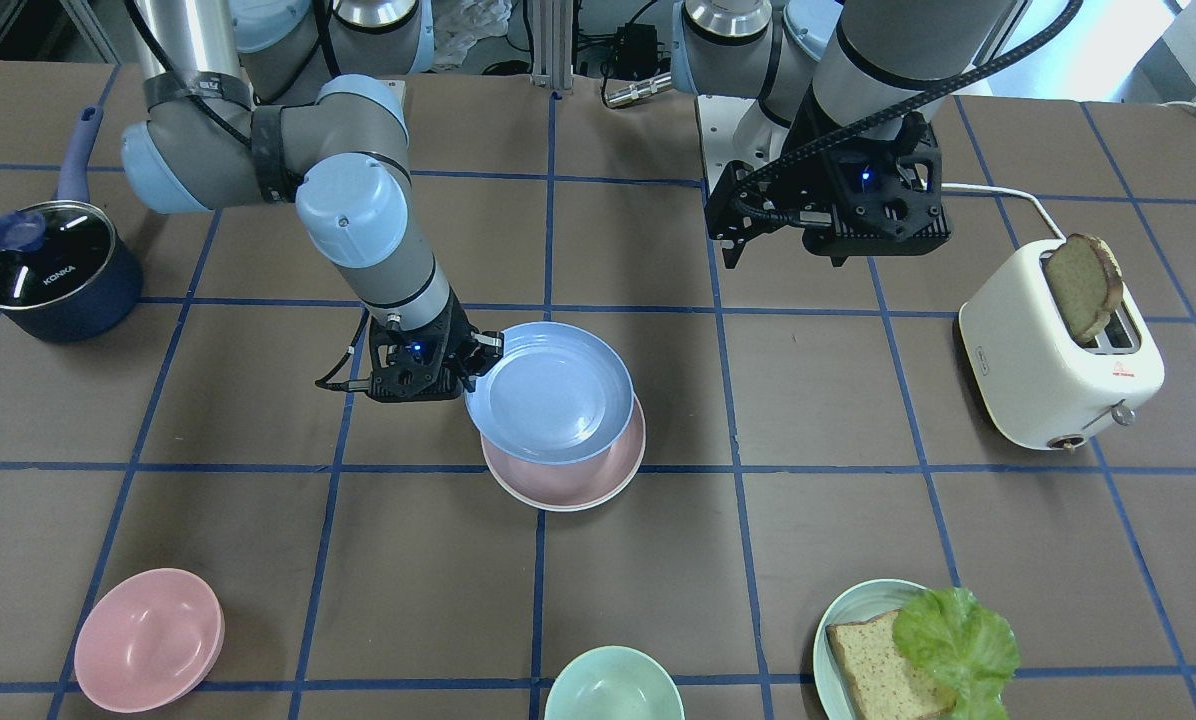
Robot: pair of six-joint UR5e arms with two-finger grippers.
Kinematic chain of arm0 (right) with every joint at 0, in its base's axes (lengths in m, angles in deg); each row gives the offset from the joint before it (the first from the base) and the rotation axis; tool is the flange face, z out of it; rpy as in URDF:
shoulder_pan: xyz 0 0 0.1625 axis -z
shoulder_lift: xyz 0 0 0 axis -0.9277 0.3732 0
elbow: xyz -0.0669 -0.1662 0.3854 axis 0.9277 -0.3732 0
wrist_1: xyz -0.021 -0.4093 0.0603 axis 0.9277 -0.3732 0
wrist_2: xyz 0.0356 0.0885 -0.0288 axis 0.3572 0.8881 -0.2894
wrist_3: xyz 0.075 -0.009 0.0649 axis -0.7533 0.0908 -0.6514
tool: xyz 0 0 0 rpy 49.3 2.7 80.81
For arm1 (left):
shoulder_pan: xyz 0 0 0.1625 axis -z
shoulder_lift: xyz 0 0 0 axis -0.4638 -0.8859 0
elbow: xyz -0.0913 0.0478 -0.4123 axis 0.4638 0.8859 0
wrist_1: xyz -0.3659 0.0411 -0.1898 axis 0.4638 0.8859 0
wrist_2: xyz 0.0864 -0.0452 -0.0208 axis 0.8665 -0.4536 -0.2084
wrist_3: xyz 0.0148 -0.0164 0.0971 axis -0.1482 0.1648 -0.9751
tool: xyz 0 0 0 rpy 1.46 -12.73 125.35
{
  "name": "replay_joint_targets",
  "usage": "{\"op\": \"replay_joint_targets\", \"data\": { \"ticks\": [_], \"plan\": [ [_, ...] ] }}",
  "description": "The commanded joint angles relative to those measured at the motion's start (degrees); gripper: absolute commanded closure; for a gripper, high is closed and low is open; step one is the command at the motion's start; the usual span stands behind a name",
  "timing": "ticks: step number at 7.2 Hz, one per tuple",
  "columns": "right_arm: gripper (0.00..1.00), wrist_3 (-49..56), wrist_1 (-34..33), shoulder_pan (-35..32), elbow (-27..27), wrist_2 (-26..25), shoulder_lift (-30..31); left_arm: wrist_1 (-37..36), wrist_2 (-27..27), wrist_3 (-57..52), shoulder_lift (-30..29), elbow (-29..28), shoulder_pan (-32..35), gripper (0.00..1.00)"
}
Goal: Stack three plates with pink and blue
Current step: 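Lower blue plate onto the pink plate with right gripper and open it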
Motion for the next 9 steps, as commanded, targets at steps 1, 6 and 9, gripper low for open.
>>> {"op": "replay_joint_targets", "data": {
  "ticks": [1,6,9],
  "plan": [
    [0.98,-1.48,-2.72,-0.62,-0.13,0.13,-1.24,0.02,0.44,0.15,0.18,0.09,-0.37,0.0],
    [0.39,-4.11,-1.68,0.43,-6.35,-0.49,-3.35,-0.07,0.26,-0.29,0.18,0.09,-0.55,0.0],
    [0.35,0.25,13.36,8.22,-15.91,-1.19,-2.66,-0.16,0.26,-0.21,0.18,0.09,-0.55,0.0]
  ]
}}
